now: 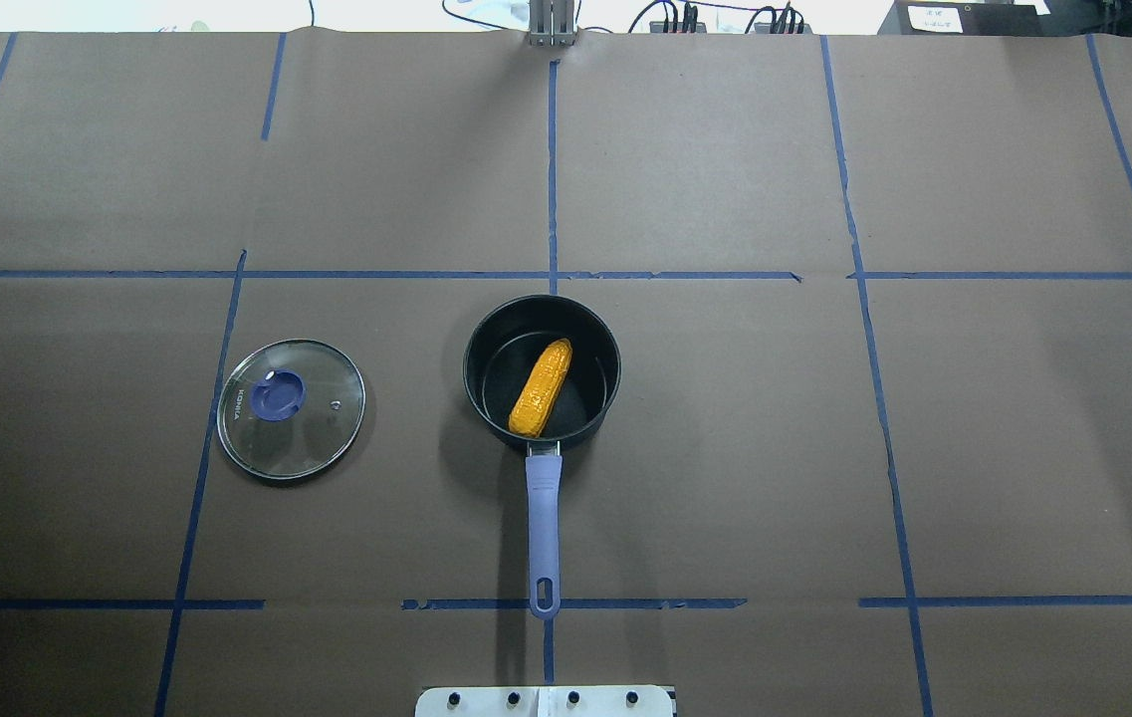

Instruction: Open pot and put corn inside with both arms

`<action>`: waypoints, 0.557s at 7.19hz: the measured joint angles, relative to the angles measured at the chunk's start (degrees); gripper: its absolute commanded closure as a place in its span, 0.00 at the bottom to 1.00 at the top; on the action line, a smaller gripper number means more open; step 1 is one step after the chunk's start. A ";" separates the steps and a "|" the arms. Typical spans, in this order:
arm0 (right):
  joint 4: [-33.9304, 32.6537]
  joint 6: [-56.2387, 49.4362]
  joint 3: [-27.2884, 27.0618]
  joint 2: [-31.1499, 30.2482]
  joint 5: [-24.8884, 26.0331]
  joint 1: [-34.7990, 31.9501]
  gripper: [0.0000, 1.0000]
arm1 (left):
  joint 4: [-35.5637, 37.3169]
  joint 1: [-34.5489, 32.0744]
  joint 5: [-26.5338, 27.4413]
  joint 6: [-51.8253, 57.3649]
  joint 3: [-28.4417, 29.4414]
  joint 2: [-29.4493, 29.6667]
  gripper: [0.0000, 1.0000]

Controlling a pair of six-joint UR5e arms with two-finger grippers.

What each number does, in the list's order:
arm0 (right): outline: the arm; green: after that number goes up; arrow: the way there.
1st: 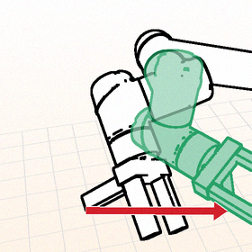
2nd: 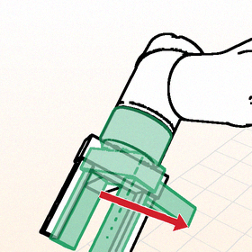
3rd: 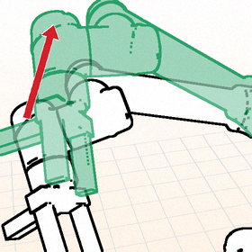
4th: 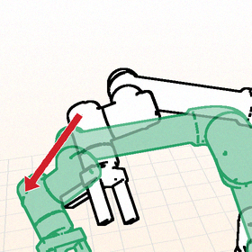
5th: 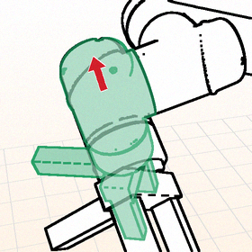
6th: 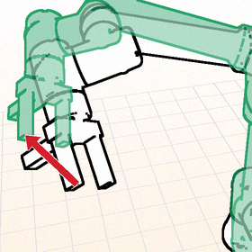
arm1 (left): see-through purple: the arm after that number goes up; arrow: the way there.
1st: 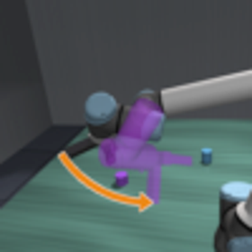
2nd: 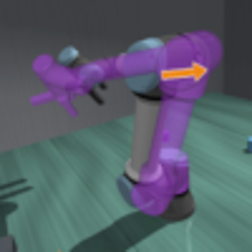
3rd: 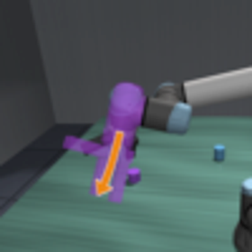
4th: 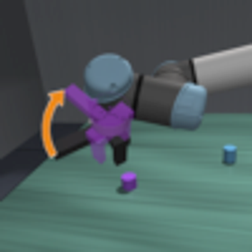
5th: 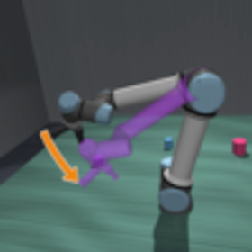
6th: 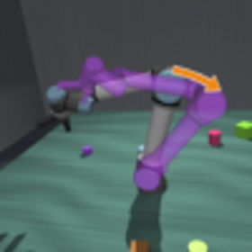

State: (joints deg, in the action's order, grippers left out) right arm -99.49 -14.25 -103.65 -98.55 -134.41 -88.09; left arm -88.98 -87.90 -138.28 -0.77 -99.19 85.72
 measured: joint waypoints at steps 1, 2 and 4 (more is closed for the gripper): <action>0.00 0.03 0.02 0.06 0.02 0.05 0.00 | 0.01 0.00 -0.06 -0.02 0.01 0.02 0.00; 0.00 0.09 0.05 0.09 0.02 0.08 0.00 | 0.02 0.03 -0.11 -0.02 0.11 0.08 0.00; -0.02 0.18 0.13 0.09 -0.26 0.08 0.00 | 0.42 0.04 -0.14 -0.02 -0.21 0.02 0.00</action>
State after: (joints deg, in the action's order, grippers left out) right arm -99.51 -14.08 -103.52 -98.45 -134.67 -88.02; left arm -88.56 -87.85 -138.42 -0.79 -99.40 85.74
